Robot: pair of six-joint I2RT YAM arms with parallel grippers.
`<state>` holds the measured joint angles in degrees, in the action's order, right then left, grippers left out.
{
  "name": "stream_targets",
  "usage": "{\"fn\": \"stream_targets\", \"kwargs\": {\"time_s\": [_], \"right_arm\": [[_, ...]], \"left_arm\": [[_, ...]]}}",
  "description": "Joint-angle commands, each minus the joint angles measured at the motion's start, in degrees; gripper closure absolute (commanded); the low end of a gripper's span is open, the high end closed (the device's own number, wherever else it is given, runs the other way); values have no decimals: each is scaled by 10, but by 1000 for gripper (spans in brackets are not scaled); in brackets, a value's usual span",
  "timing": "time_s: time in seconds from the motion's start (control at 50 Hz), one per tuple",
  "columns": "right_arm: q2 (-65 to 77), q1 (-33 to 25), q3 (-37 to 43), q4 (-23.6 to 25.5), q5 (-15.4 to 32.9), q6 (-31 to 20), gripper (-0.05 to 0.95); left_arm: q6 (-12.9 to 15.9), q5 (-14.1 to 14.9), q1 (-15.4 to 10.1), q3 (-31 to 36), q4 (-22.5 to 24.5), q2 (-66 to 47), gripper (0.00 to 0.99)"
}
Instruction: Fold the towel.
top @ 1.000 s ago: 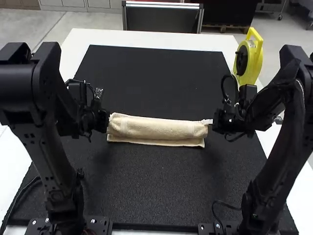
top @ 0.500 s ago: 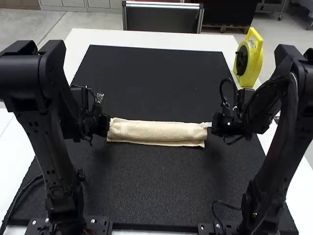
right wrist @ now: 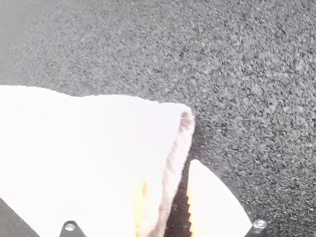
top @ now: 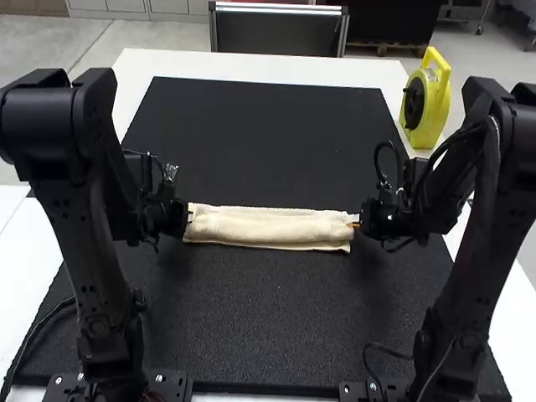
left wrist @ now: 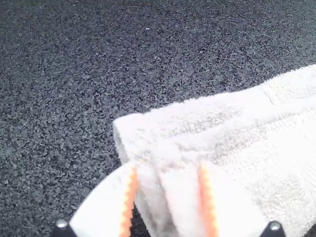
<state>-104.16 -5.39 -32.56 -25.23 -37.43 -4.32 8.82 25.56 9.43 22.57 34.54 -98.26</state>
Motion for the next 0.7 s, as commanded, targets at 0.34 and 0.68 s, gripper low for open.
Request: {"fn": "stream_targets", "kwargs": {"time_s": [0.34, 0.68], "right_arm": [[-23, -32, 0, -32, 33, -3, 0], [-29, -57, -13, -24, 10, 2, -2]], "left_arm": [[8, -28, 5, -18, 52, -11, 77], [5, -26, 9, -19, 69, -11, 36]]}}
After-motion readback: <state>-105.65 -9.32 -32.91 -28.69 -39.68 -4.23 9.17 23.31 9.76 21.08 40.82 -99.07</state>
